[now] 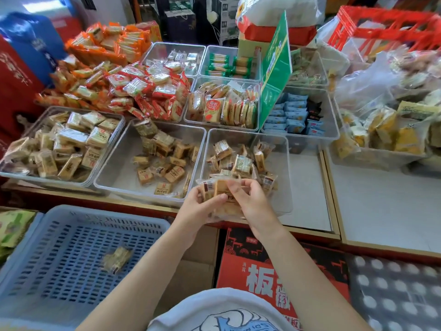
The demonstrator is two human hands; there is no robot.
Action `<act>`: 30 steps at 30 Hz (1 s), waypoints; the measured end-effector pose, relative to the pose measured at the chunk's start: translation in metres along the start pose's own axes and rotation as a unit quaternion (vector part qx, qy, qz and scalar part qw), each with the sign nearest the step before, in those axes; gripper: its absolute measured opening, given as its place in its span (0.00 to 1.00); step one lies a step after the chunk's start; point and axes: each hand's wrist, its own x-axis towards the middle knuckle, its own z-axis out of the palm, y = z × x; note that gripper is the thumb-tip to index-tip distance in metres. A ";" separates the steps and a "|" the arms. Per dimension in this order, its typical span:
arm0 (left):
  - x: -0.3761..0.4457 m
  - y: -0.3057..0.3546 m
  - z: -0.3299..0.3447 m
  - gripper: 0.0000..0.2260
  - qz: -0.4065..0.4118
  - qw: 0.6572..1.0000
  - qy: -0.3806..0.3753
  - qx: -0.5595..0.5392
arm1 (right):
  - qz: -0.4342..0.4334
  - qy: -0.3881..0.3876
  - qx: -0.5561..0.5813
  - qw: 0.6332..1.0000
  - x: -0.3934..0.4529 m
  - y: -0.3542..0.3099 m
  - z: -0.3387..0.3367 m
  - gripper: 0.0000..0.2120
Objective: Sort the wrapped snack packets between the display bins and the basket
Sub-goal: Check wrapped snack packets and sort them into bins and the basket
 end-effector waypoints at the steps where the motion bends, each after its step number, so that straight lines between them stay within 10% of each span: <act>1: 0.007 0.003 0.002 0.33 0.002 1.000 0.000 -0.016 | 0.005 -0.014 -0.005 1.000 0.007 0.002 -0.005 0.35; 9: 0.077 0.002 0.016 0.12 -0.015 0.997 0.038 0.059 | 0.039 -0.040 -0.002 0.998 0.064 0.020 -0.030 0.14; 16: 0.135 -0.009 0.003 0.29 0.078 0.944 0.089 0.307 | 0.063 0.041 -0.156 0.985 0.119 0.035 -0.069 0.22; 24: 0.165 -0.027 -0.001 0.24 0.227 0.776 0.055 0.585 | -0.074 0.154 -0.322 0.931 0.141 0.053 -0.063 0.33; 30: 0.167 -0.049 -0.010 0.35 0.186 0.699 -0.014 0.691 | -0.100 0.018 -0.467 0.878 0.172 0.065 -0.042 0.28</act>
